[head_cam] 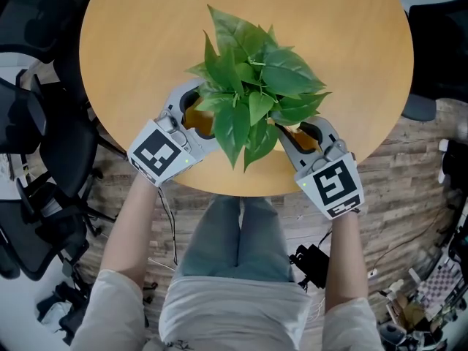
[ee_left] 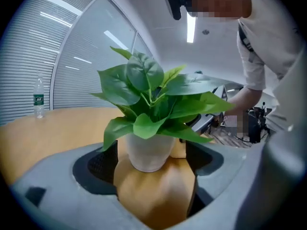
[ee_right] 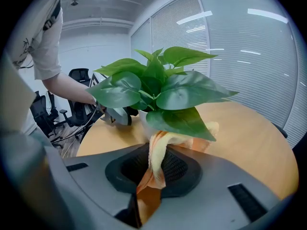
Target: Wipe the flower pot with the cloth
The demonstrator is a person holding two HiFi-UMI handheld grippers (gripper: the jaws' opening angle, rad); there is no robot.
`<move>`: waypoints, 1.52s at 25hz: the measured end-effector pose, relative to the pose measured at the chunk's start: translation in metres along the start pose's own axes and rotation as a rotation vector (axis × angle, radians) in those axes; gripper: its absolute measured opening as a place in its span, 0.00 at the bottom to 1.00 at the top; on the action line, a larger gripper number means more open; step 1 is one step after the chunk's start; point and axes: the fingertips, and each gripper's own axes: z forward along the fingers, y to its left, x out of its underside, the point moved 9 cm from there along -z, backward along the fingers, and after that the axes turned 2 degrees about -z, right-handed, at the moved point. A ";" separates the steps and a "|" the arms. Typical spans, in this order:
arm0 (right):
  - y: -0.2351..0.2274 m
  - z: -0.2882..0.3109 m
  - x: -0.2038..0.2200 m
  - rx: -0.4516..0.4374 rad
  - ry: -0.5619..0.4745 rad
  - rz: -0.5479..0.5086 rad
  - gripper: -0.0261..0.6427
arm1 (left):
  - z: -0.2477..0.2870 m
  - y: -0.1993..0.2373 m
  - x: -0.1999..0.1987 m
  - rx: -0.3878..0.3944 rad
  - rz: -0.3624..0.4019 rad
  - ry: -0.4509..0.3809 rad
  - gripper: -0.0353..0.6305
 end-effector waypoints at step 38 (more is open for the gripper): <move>-0.033 0.000 -0.011 0.084 0.045 -0.098 0.12 | 0.032 -0.002 -0.012 0.025 -0.039 -0.083 0.72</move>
